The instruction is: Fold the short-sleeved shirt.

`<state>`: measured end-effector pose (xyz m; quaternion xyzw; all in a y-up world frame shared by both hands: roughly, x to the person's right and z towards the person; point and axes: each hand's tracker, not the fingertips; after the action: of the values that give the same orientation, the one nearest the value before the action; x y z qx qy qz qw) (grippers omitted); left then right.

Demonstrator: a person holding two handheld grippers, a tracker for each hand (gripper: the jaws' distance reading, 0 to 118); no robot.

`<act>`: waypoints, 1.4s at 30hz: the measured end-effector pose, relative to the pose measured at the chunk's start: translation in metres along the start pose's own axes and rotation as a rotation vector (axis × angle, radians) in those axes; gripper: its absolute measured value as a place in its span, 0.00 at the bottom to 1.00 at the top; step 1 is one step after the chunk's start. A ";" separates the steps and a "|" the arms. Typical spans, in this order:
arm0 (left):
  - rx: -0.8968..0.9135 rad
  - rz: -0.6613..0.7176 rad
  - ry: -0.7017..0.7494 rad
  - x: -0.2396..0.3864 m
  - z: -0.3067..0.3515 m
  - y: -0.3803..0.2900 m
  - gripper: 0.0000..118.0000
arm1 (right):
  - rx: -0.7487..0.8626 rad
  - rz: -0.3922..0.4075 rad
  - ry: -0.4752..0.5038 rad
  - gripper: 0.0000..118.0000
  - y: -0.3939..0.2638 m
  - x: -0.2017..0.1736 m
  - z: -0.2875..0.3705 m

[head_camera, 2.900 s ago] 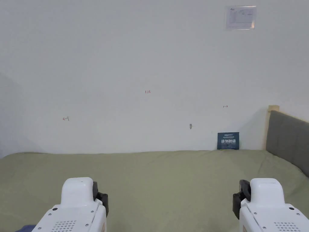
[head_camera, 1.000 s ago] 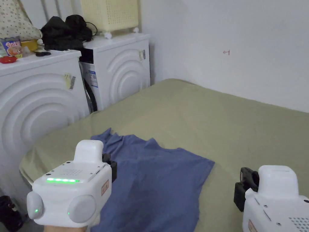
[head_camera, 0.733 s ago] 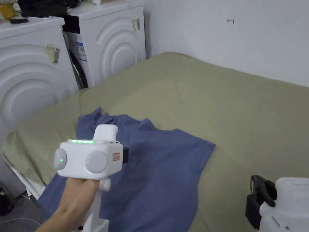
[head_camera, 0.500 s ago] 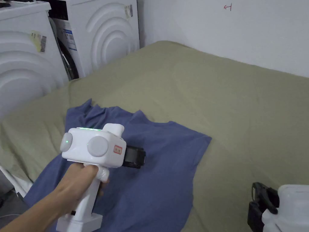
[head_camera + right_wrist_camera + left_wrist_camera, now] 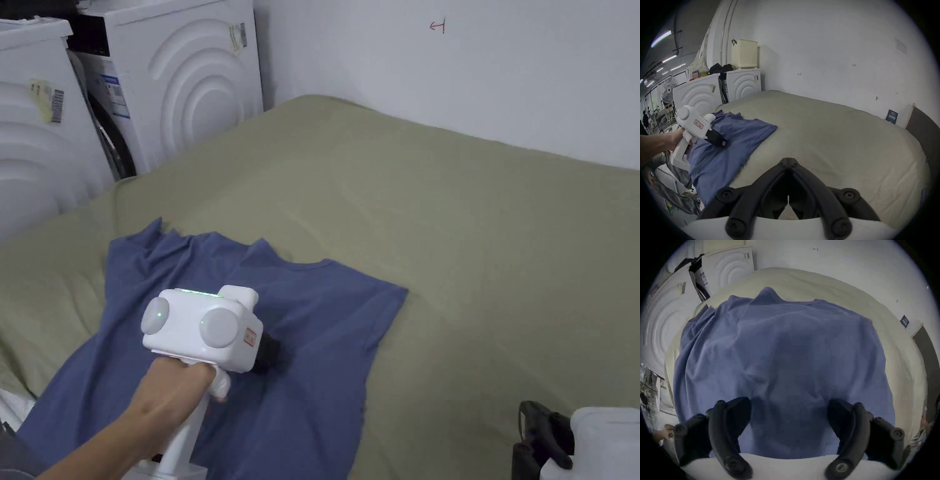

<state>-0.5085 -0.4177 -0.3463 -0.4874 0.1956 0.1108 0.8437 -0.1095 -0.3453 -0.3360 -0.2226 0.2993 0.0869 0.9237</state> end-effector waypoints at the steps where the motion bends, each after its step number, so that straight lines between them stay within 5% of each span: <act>1: 0.031 -0.022 0.058 0.002 0.005 0.000 0.00 | 0.002 -0.003 -0.008 0.01 0.000 0.004 0.005; 13: 0.113 -0.051 -0.097 0.062 0.117 0.023 0.00 | 0.050 -0.049 -0.186 0.01 -0.013 0.079 0.116; 26: 0.321 -0.449 -0.560 0.385 0.220 0.036 0.00 | 0.085 -0.181 -0.501 0.01 -0.051 0.181 0.233; 31: 0.217 -0.479 -0.771 0.491 0.209 0.014 0.00 | 0.080 -0.211 -0.618 0.01 -0.065 0.215 0.258; 40: -0.006 -0.588 -0.604 0.572 0.090 -0.044 0.00 | 0.012 -0.315 -0.656 0.01 -0.095 0.253 0.244; 41: -0.007 -0.579 -0.605 0.570 0.080 -0.046 0.05 | 0.008 -0.320 -0.653 0.01 -0.096 0.254 0.241; 42: -0.004 -0.571 -0.602 0.565 0.076 -0.048 0.25 | 0.003 -0.320 -0.652 0.01 -0.096 0.255 0.239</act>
<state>0.0348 -0.3782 -0.5222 -0.4695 -0.2029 0.0102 0.8593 0.2466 -0.3128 -0.2800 -0.2258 -0.0493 0.0070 0.9729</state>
